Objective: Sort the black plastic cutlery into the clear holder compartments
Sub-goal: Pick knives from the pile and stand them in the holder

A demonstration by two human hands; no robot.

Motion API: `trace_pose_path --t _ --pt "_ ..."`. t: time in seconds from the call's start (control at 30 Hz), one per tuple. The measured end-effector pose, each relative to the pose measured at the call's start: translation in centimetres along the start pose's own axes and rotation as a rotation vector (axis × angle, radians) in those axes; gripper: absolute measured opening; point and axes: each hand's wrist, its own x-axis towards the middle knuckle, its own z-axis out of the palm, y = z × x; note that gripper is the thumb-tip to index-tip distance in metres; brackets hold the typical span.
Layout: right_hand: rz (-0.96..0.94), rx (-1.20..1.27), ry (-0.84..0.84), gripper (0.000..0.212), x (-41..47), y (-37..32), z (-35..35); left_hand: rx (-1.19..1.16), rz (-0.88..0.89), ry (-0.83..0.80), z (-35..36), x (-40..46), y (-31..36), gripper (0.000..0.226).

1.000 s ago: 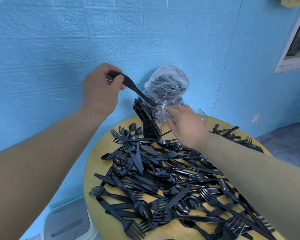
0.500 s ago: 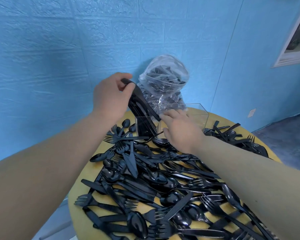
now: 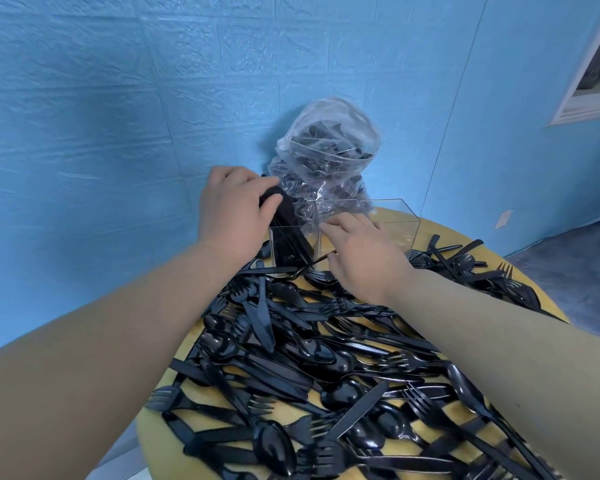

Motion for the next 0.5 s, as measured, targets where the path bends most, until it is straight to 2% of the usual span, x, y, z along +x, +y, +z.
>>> trace_pose_path --t 0.17,0.23,0.33,0.43,0.5 --pt "-0.019 0.023 0.007 0.047 0.1 0.3 -0.2 0.124 0.051 -0.049 0.4 -0.8 -0.1 0.03" --pt "-0.043 0.052 0.049 0.047 -0.1 1.0 -0.5 0.093 0.095 -0.015 0.0 -1.6 0.3 0.033" --pt "0.014 0.124 0.099 0.037 -1.7 2.9 -0.9 -0.008 0.224 0.011 -0.2 -3.8 0.8 0.028" --pt "0.057 0.139 -0.022 0.029 -4.1 4.8 -0.7 -0.025 0.285 -0.258 0.4 -6.4 1.4 0.028" --pt "0.073 0.14 -0.114 0.03 -5.5 5.2 -0.3 0.07 0.259 -0.478 1.2 -7.6 1.9 0.031"
